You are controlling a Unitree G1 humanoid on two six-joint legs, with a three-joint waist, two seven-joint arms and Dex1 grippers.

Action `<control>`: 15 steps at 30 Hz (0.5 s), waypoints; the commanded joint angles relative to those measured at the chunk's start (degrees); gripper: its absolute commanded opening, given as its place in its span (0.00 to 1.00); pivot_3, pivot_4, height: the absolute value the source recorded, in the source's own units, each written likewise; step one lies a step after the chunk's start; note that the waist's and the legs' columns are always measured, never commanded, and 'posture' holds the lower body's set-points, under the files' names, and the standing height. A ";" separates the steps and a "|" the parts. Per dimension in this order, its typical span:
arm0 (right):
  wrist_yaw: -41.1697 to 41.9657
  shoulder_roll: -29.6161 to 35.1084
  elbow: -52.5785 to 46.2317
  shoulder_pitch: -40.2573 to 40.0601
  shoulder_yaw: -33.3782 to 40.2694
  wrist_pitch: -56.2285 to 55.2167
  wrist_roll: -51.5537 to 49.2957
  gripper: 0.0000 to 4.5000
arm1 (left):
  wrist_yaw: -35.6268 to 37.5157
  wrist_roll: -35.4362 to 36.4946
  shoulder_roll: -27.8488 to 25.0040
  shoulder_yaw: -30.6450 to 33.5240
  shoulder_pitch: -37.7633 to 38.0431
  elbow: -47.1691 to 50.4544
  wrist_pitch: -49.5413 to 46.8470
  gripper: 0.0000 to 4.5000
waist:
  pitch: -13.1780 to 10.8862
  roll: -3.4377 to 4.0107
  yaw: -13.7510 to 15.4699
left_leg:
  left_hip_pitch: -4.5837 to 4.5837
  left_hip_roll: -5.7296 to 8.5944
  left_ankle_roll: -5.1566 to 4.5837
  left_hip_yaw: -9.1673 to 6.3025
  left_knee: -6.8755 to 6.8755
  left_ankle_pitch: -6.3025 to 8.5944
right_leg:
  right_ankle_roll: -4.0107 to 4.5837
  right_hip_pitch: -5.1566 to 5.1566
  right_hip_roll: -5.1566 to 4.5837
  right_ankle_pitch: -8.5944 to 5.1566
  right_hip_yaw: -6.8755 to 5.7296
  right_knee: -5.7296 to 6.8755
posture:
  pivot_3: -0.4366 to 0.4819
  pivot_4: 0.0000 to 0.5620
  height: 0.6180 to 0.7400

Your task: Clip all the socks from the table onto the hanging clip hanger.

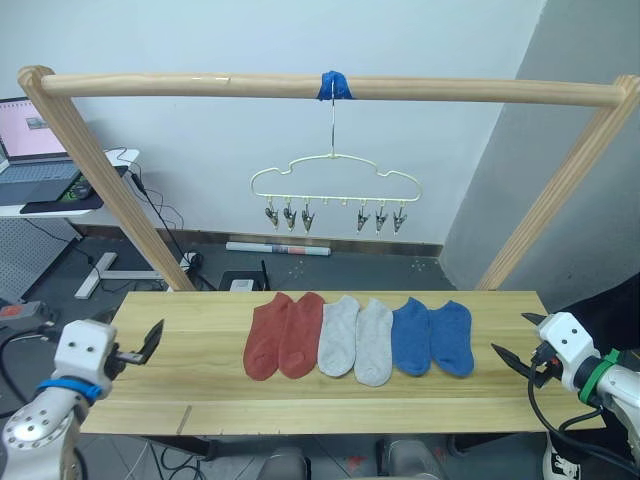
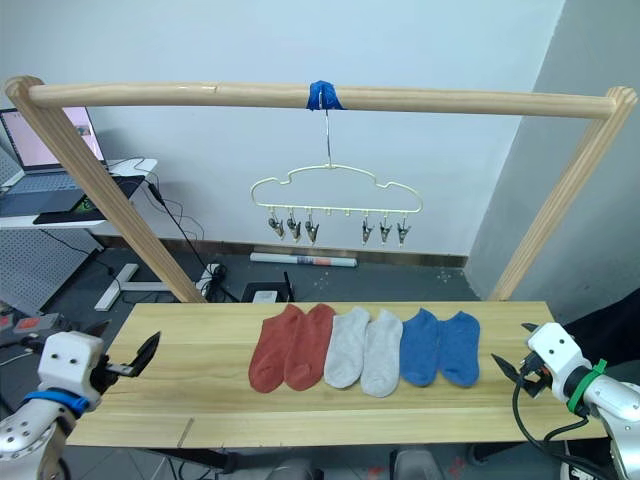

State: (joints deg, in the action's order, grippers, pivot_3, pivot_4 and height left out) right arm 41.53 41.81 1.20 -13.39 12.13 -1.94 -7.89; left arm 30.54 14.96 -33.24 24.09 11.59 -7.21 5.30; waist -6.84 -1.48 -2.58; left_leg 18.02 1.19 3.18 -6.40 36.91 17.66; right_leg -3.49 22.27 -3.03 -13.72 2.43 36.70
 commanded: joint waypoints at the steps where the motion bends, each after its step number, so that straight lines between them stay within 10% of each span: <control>1: -0.60 -0.36 -4.94 -0.71 1.79 1.15 -1.47 1.00 | -1.28 0.34 0.72 -1.81 -3.36 5.45 -2.20 0.99 | -0.33 -0.03 -0.10 | 0.01 -0.01 0.00 0.00 0.00 0.00 | 0.00 -0.01 0.00 0.00 0.00 0.00 | 0.33 0.17 0.95; 15: -1.58 -1.97 -34.86 2.30 -2.90 19.97 -10.82 1.00 | -7.18 1.68 7.84 -7.81 -16.33 15.35 -11.68 0.99 | -3.75 -0.26 -2.59 | 0.16 0.00 0.01 -0.04 0.02 0.00 | -0.27 0.10 0.00 0.15 0.00 0.00 | 0.23 0.32 0.95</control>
State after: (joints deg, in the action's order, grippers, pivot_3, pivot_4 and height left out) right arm 40.66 39.91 -29.04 -12.16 9.43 15.91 -17.00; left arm 24.44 15.70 -25.91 16.50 -3.68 4.93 -5.85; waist -10.59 -1.75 -5.16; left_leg 18.35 1.20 3.19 -6.46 36.95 17.66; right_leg -3.83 22.51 -3.02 -13.53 2.43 36.69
